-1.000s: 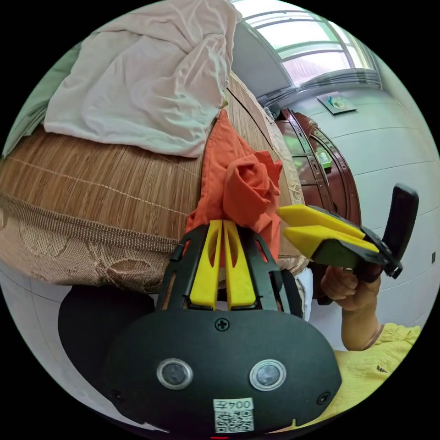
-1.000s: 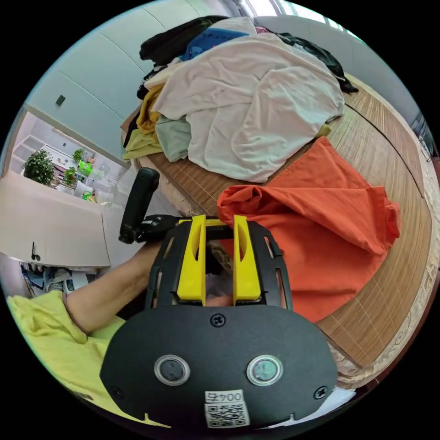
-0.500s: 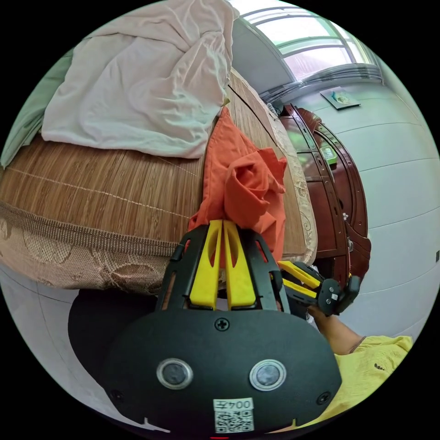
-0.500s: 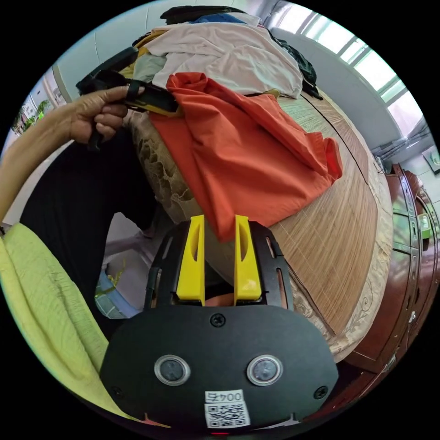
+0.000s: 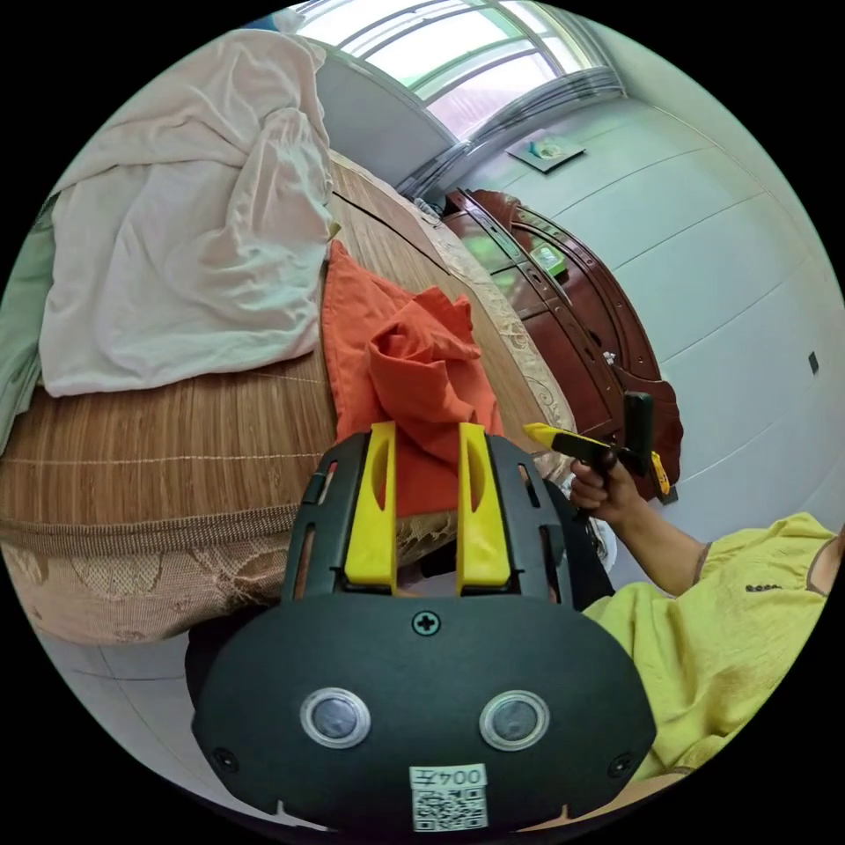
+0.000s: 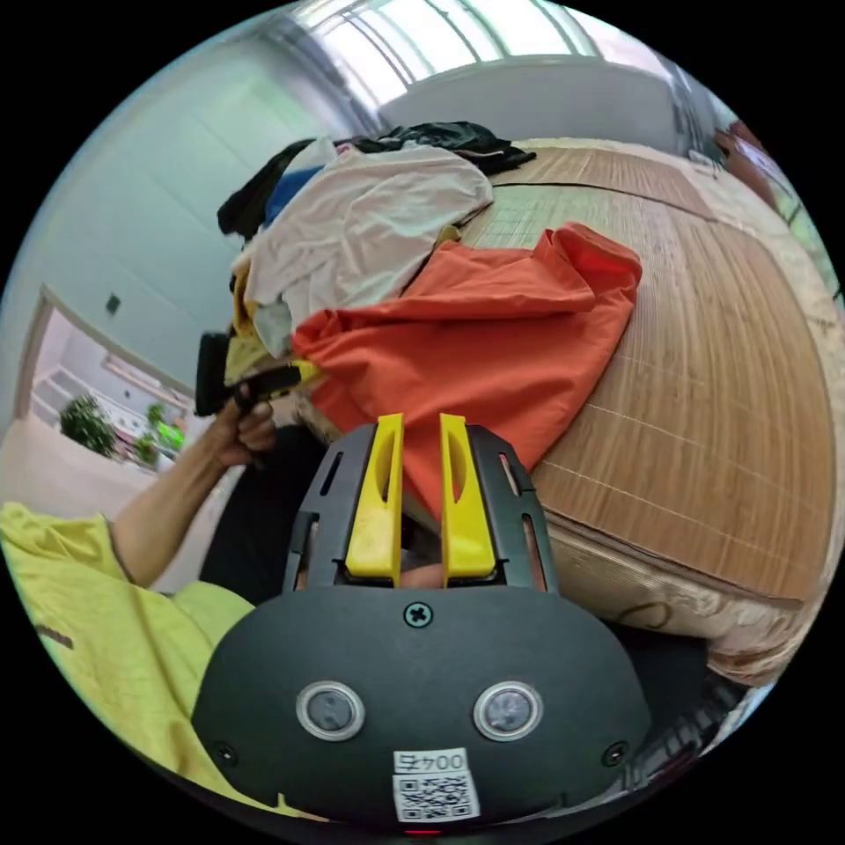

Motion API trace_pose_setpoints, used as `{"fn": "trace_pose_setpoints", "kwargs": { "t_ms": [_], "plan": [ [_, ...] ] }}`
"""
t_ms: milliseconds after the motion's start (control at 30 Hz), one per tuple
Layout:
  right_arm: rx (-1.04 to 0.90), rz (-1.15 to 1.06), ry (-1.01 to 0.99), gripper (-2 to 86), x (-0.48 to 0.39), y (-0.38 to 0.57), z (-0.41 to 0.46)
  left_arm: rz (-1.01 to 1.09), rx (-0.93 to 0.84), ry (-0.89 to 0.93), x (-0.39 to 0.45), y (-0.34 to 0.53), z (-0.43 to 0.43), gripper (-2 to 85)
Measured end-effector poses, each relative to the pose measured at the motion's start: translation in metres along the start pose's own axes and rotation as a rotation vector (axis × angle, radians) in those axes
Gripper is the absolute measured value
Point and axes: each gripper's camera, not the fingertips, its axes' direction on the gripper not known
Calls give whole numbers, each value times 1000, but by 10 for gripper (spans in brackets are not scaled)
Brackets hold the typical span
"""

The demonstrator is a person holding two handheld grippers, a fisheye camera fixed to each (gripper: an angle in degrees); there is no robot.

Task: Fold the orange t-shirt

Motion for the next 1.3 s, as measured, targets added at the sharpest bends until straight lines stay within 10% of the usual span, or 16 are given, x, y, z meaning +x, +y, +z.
{"fn": "trace_pose_setpoints", "kwargs": {
  "t_ms": [233,633,1300],
  "plan": [
    [116,464,-411,133,134,-30,6,-43,33,29,0,-5,-3,138],
    [267,731,-368,136,244,-34,-9,31,58,-74,48,-21,-6,44],
    [416,414,-300,-5,307,-66,-248,623,2,-32,319,-46,62,22]
  ]
}}
